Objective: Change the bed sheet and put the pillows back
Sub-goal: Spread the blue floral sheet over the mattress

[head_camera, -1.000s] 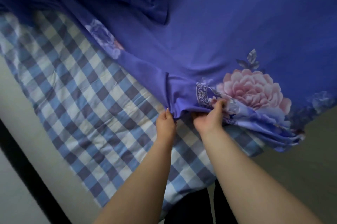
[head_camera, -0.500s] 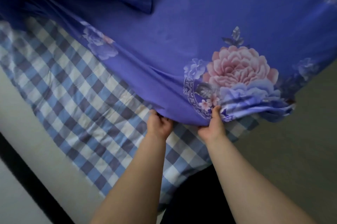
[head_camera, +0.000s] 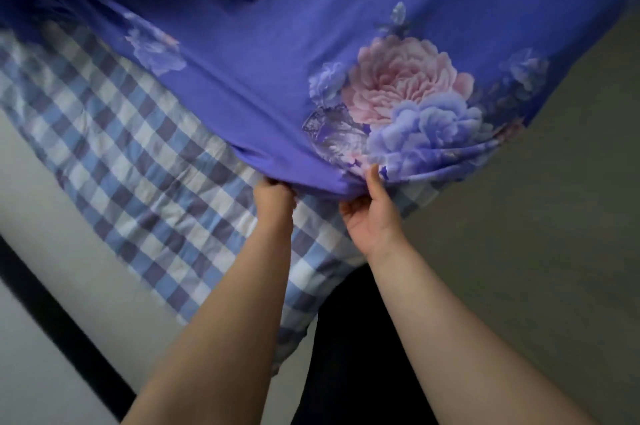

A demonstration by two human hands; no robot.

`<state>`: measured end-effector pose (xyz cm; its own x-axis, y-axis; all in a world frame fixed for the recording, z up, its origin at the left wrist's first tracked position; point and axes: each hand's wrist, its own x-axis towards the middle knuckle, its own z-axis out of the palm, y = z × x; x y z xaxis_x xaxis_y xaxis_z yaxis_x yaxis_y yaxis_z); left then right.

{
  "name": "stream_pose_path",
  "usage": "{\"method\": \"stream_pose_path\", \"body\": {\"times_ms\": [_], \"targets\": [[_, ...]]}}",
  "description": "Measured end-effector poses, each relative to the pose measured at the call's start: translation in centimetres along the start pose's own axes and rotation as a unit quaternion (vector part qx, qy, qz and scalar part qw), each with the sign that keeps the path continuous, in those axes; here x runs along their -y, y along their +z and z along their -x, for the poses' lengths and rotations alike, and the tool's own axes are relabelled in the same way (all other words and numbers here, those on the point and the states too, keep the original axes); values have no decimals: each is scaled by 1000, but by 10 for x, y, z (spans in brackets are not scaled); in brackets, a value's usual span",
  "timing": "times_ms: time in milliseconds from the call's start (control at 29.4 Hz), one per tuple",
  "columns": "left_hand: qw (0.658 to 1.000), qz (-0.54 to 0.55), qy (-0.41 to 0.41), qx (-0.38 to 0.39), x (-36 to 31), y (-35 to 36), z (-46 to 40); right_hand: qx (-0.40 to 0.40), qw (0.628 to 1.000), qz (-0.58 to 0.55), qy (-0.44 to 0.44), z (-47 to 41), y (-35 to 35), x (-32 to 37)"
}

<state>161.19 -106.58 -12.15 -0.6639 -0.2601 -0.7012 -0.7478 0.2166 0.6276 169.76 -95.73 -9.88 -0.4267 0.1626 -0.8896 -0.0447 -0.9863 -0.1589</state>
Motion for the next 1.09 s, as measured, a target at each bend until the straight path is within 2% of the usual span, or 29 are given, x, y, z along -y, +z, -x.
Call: {"method": "stream_pose_path", "body": {"times_ms": [68, 102, 170, 238, 306, 374, 442, 544, 646, 748, 850, 986, 1088], "targets": [[995, -84, 37, -25, 34, -21, 15, 22, 999, 39, -14, 11, -2, 8], [995, -97, 29, -18, 53, -33, 28, 20, 997, 62, -28, 13, -5, 10], [995, -98, 23, -17, 84, -55, 49, -37, 984, 163, -64, 16, -13, 4], [997, -80, -13, -18, 101, -75, 70, -114, 959, 252, -59, 16, -26, -12], [998, -30, -49, 14, 115, -97, 87, -127, 957, 260, 35, 23, -39, -34], [995, 10, -82, 60, 118, -120, 94, -71, 956, 238, 158, 33, -45, -55], [982, 93, -127, 107, 113, -140, 91, -8, 949, 238, 208, 42, -44, -72], [964, 135, -152, 172, 108, -162, 87, -12, 949, 269, 162, 53, -42, -98], [944, 205, -173, 193, 106, -174, 84, -65, 965, 222, 122, 70, -48, -121], [922, 284, -127, 228, 95, -165, 85, -70, 977, 161, 124, 87, -59, -134], [938, 260, -64, 220, 74, -147, 74, -75, 986, 108, 101, 98, -56, -145], [934, 209, -120, 263, 43, -135, 53, -104, 992, 67, 23, 100, -37, -148], [946, 167, -126, 247, 35, -140, 40, -84, 991, 69, -75, 102, -29, -150]]}}
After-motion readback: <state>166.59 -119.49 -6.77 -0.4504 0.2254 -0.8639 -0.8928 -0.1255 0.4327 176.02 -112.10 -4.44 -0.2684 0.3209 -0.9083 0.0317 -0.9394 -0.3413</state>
